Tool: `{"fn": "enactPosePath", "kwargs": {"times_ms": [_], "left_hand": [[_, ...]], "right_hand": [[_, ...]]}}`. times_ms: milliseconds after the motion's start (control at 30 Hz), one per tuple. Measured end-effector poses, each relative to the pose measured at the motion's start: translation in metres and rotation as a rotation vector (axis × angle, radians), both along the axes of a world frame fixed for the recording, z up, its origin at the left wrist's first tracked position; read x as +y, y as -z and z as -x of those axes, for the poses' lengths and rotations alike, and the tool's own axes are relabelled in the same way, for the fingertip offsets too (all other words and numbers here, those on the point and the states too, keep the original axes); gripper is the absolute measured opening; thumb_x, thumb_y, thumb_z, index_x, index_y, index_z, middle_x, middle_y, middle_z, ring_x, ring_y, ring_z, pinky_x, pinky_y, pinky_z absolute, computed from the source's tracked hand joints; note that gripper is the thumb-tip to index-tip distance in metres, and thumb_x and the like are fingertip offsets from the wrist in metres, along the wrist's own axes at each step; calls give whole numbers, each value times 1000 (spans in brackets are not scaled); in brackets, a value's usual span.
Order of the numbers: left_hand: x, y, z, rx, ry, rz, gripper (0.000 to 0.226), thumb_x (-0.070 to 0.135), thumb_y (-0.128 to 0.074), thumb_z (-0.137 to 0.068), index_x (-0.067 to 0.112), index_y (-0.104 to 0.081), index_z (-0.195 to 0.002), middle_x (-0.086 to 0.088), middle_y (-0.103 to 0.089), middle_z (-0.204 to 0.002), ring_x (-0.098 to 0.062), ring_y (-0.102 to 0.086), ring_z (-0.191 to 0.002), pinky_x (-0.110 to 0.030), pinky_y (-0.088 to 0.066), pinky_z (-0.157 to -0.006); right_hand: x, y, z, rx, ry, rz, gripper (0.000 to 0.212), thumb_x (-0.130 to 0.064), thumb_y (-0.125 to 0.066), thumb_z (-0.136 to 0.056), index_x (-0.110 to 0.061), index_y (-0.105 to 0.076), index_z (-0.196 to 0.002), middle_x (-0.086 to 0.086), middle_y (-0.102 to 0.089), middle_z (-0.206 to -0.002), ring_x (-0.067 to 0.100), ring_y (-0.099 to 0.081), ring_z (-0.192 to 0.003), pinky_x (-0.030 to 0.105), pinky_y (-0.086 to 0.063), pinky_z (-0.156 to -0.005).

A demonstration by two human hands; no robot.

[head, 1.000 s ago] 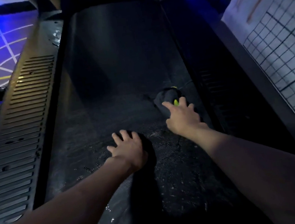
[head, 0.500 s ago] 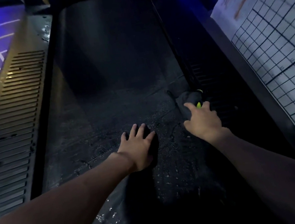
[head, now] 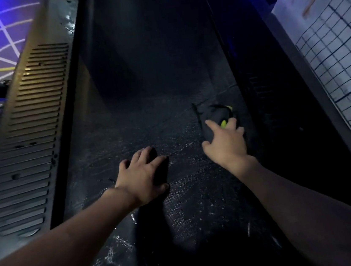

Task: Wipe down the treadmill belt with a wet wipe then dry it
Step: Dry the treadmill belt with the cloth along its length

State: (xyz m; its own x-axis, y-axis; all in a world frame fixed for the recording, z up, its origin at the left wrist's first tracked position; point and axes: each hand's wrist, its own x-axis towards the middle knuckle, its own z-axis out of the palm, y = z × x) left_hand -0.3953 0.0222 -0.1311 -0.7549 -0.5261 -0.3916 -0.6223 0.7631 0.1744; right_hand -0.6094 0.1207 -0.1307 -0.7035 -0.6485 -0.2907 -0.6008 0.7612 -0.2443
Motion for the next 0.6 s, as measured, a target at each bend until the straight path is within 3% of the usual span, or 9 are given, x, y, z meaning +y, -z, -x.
{"fn": "enactPosePath", "kwargs": {"times_ms": [300, 433, 500, 600], "left_hand": [[-28, -10, -84, -39, -183, 36, 75, 53, -66, -76, 38, -36, -143, -1, -29, -147, -26, -30, -135, -42, -38, -106], [-34, -6, -131, -3, -316, 28, 65, 43, -74, -71, 21, -54, -129, -8, -45, -125, -32, -44, -113, -41, -41, -100], [-35, -5, -148, 92, -359, -9, 59, 43, -72, -72, 16, -59, -124, -8, -51, -119, -31, -49, -109, -43, -44, -97], [-32, 0, -167, 352, -336, -44, 62, 44, -61, -73, 7, -65, -123, -13, -62, -126, -32, -55, -118, -40, -45, -101]], "right_hand": [[-98, -1, -128, -86, -260, 59, 63, -43, -63, -88, -35, -37, -145, 14, -22, -143, 41, -34, -120, 47, -48, -93], [-138, -4, -200, -162, -348, 121, 62, -41, -68, -81, -33, -44, -137, 14, -25, -141, 40, -34, -119, 45, -45, -95], [-152, -7, -236, -226, -404, 120, 67, -42, -72, -78, -32, -43, -138, 14, -24, -143, 40, -33, -120, 45, -43, -96], [-162, -7, -270, -253, -500, 92, 76, -41, -75, -78, -34, -35, -143, 16, -20, -147, 39, -31, -123, 46, -40, -100]]}}
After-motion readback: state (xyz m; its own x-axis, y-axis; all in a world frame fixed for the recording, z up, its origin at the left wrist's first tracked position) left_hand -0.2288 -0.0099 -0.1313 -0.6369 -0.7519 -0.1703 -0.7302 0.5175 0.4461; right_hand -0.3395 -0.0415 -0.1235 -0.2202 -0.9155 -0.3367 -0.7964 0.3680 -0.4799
